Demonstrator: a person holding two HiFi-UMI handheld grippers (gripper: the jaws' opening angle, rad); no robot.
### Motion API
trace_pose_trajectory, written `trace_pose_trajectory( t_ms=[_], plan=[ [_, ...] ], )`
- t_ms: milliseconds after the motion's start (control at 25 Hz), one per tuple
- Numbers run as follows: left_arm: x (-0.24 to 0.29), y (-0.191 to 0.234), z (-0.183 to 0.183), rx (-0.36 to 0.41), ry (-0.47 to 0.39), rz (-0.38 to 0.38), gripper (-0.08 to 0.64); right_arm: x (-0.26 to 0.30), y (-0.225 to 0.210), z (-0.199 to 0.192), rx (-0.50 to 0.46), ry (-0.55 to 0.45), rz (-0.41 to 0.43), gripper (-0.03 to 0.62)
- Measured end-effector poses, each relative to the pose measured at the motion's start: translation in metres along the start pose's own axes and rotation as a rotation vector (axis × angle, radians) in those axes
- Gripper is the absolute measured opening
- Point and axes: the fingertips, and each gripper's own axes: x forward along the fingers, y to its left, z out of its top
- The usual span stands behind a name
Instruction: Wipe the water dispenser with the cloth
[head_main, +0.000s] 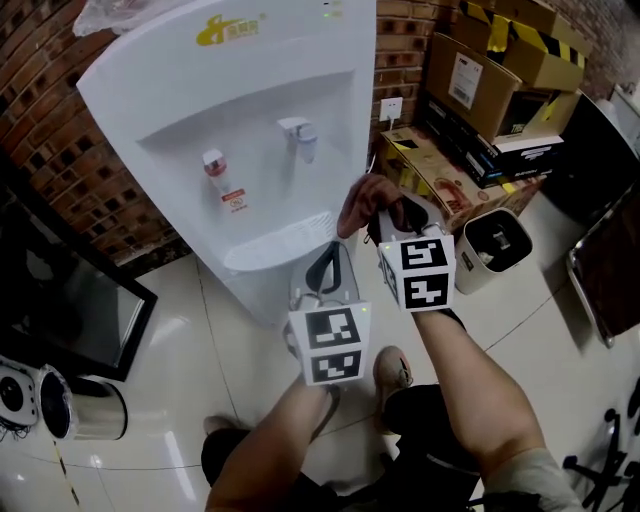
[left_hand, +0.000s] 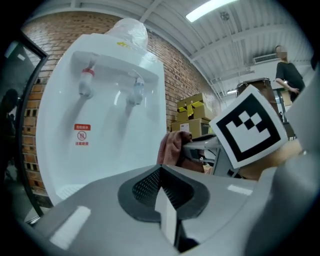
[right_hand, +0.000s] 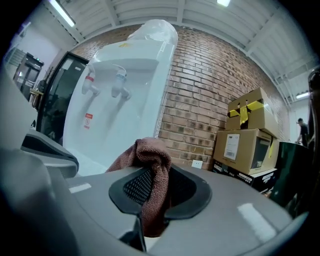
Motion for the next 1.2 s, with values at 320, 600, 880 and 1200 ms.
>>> trace_pose_trajectory(
  t_ms=[320, 600, 880, 1200],
  plan=[
    [-0.032, 0.039, 0.006, 0.044, -0.002, 0.068, 0.000, -0.028, 0.042, 0.043, 0.036, -0.121, 0.103, 0.091],
    [-0.102, 0.139, 0.012, 0.034, -0.004, 0.261, 0.000, -0.034, 0.165, 0.063, -0.047, -0.154, 0.333, 0.091],
    [-0.153, 0.212, -0.009, 0.025, 0.042, 0.419, 0.000, -0.032, 0.274, 0.050, -0.091, -0.106, 0.499, 0.091],
    [-0.170, 0.234, -0.019, 0.023, 0.060, 0.460, 0.000, -0.004, 0.329, 0.018, -0.136, -0.001, 0.518, 0.091]
  ],
)
